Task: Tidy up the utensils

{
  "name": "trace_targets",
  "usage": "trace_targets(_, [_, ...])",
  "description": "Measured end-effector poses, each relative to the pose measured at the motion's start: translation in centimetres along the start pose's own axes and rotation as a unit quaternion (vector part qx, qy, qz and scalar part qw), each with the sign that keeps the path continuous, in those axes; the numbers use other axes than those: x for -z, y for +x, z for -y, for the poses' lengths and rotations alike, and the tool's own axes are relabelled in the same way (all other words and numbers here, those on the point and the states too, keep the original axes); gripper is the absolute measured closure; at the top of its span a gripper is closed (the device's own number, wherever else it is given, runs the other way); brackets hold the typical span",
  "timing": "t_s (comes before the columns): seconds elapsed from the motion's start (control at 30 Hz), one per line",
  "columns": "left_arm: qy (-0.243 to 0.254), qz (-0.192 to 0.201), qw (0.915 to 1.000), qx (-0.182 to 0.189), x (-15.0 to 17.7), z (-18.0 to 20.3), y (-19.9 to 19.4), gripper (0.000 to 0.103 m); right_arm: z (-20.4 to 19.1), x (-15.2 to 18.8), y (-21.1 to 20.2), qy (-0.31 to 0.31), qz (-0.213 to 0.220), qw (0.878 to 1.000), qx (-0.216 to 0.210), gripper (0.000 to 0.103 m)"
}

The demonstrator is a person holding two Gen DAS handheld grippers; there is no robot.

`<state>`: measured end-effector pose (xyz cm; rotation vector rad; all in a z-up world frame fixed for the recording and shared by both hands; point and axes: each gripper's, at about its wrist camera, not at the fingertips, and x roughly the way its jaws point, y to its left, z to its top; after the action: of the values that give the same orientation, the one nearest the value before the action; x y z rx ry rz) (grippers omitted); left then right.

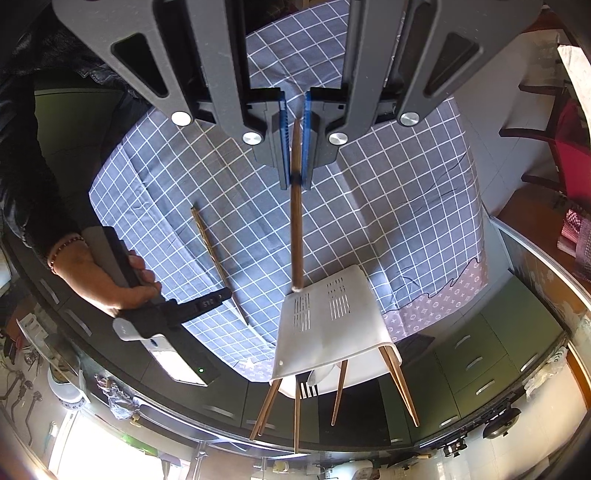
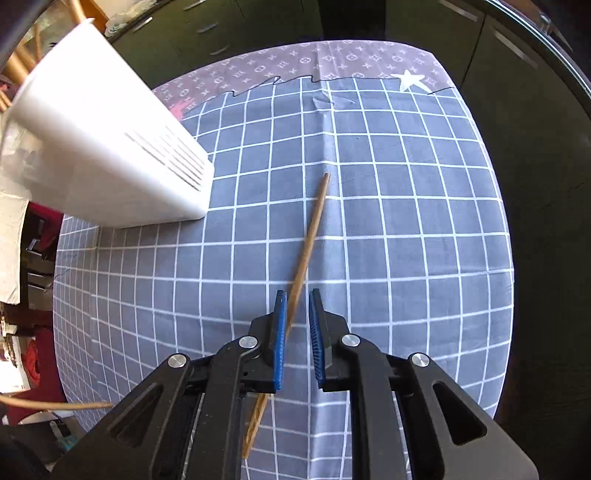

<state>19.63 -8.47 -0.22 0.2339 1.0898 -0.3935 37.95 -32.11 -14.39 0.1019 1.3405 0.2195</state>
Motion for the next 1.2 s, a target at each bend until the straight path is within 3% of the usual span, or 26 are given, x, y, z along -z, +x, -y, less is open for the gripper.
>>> trace_targets(0.37, [0.006,0.009,0.9998,0.014,0.3,-0.5,-0.2,0.097,-1.1,-1.3,1.1,-0.003,0.0,0.999,0.049,0.096])
trace_targets(0.53, [0.004,0.01,0.9998,0.016,0.4,-0.6,-0.2,0.097,-0.5,1.1,-2.9,-0.009,0.049,0.999,0.007,0.096])
trace_targets(0.77, [0.001,0.015,0.9998,0.013,0.6,-0.7,-1.0,0.097,-0.8,8.4,-11.7,-0.052,0.148,0.985,-0.072,0.096])
trace_targets(0.97, [-0.005,0.017,0.9998,0.005,0.6,-0.8,-1.6,0.097,-3.7,12.6,-14.9,-0.104,0.187,0.974,-0.076,0.096])
trace_targets(1.2, [-0.002,0.023,0.9997,0.0,0.1,-0.4,-2.4,0.097,-6.3,13.5,-17.8,-0.138,0.221,0.962,-0.082,0.096])
